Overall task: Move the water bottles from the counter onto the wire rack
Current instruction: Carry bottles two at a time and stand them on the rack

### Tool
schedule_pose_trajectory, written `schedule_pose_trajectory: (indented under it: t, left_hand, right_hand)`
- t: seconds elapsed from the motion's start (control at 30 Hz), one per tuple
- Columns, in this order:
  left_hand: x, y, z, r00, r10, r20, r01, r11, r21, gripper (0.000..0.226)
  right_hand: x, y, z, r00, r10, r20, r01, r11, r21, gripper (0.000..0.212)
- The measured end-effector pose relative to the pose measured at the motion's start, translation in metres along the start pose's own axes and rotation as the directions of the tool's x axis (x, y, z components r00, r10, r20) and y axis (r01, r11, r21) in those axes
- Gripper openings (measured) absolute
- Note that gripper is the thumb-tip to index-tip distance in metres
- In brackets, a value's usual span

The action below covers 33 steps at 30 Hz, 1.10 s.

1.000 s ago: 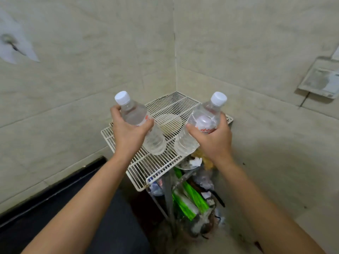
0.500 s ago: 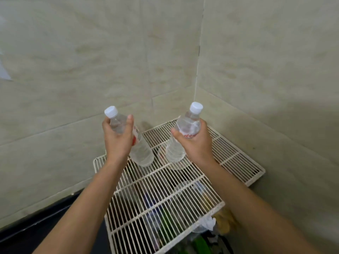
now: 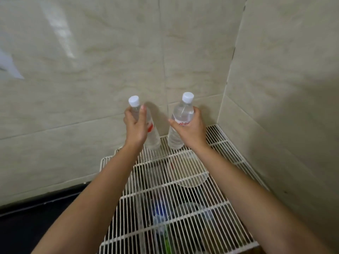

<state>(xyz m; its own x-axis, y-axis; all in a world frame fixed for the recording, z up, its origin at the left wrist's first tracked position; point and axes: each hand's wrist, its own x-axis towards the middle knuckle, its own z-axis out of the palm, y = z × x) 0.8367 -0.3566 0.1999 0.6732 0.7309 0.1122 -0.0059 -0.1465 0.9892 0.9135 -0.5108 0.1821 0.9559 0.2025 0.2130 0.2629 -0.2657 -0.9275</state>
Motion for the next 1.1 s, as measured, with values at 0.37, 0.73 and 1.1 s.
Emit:
schedule_pose_trajectory:
  t: [0.37, 0.73, 1.1]
  left_hand:
    - [-0.007, -0.004, -0.019, 0.961, -0.133, 0.242, 0.121, 0.991, 0.063, 0.076]
    - [0.003, -0.004, -0.025, 0.962, -0.050, 0.268, 0.039, 0.998, 0.048, 0.057]
    - [-0.003, -0.018, -0.026, 0.984, -0.046, 0.171, 0.044, 0.999, 0.019, 0.072]
  right_hand:
    - [0.014, 0.028, 0.017, 0.823, 0.088, 0.562, 0.064, 0.967, -0.246, 0.098]
    - [-0.005, 0.040, 0.036, 0.904, 0.066, 0.422, 0.041, 0.970, -0.240, 0.084]
    - [-0.018, 0.034, 0.049, 0.957, 0.038, 0.289, 0.087, 0.909, -0.407, 0.089]
